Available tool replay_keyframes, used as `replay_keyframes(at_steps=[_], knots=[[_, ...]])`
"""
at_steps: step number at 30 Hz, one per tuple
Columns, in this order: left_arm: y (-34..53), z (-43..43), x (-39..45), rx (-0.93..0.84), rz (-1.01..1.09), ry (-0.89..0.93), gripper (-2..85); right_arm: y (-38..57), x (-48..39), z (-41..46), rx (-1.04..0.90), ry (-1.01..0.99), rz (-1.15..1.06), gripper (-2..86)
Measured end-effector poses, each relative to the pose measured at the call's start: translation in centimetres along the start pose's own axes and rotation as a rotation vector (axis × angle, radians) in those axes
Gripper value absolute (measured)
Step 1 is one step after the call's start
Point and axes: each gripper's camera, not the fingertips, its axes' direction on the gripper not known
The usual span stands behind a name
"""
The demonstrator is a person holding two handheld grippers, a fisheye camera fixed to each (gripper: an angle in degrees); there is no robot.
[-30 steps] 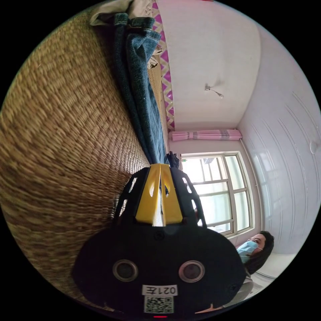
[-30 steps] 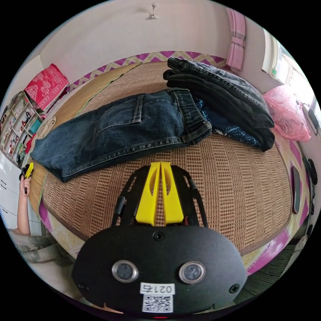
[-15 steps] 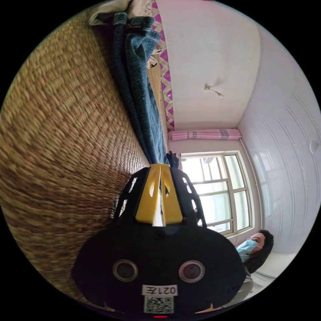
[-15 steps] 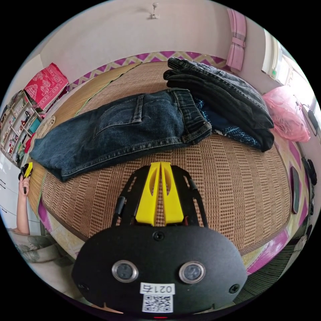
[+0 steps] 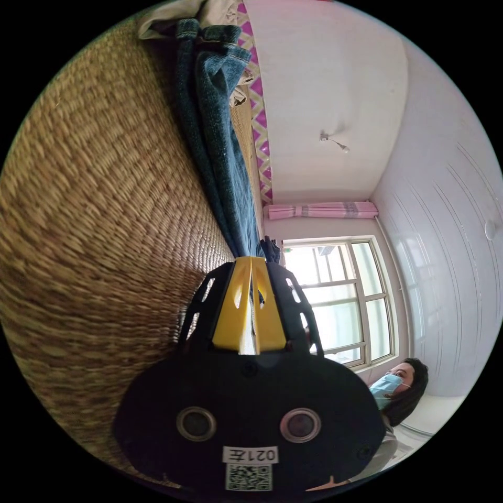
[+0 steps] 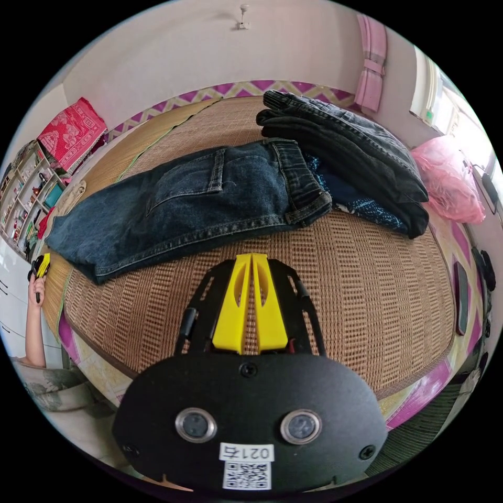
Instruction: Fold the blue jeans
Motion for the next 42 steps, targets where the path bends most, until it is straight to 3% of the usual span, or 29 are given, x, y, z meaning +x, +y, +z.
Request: replay_keyframes(at_steps=[13, 15, 17, 20, 23, 28, 30, 32, 35, 42], knots=[[2.5, 1.5, 2.3, 0.001, 0.023, 0.008, -0.9, -0.6, -3.3, -0.4, -0.003, 0.047, -0.022, -0.6], [3.3, 1.8, 3.9, -0.003, 0.108, 0.017, -0.9, -0.7, -4.1, -0.4, -0.006, 0.074, -0.035, -0.6], [5.2, 2.8, 8.2, -0.017, 0.323, -0.042, -1.0, -1.1, -4.4, -1.2, 0.003, 0.079, -0.002, -0.6], [8.0, 5.7, 15.1, -0.085, 0.628, -0.199, -1.0, -1.2, -5.2, -5.6, 0.235, 0.029, 0.044, 0.2], [9.0, 8.9, 20.0, -0.105, 0.831, -0.319, -0.9, -4.4, -8.5, -7.3, 0.309, 0.035, -0.155, 5.2], [5.5, 13.2, 22.6, -0.115, 0.897, -0.42, -0.9, -11.5, -13.7, -5.0, 0.304, 0.173, -0.546, 6.4], [3.6, 14.9, 22.7, -0.15, 0.889, -0.477, -0.9, -14.5, -14.8, -3.3, 0.23, 0.141, -0.649, 7.1], [1.3, 17.7, 22.9, -0.249, 0.888, -0.584, -0.9, -19.0, -15.8, 0.1, -0.003, 0.103, -0.744, 10.3], [-0.5, 21.2, 22.9, -0.371, 0.906, -0.706, -0.6, -23.1, -16.2, 3.8, -0.18, 0.1, -0.823, 11.4], [-2.3, 25.3, 23.8, -0.478, 0.965, -0.795, 3.9, -29.2, -15.0, 7.2, -0.268, -0.074, -0.845, 9.7]])
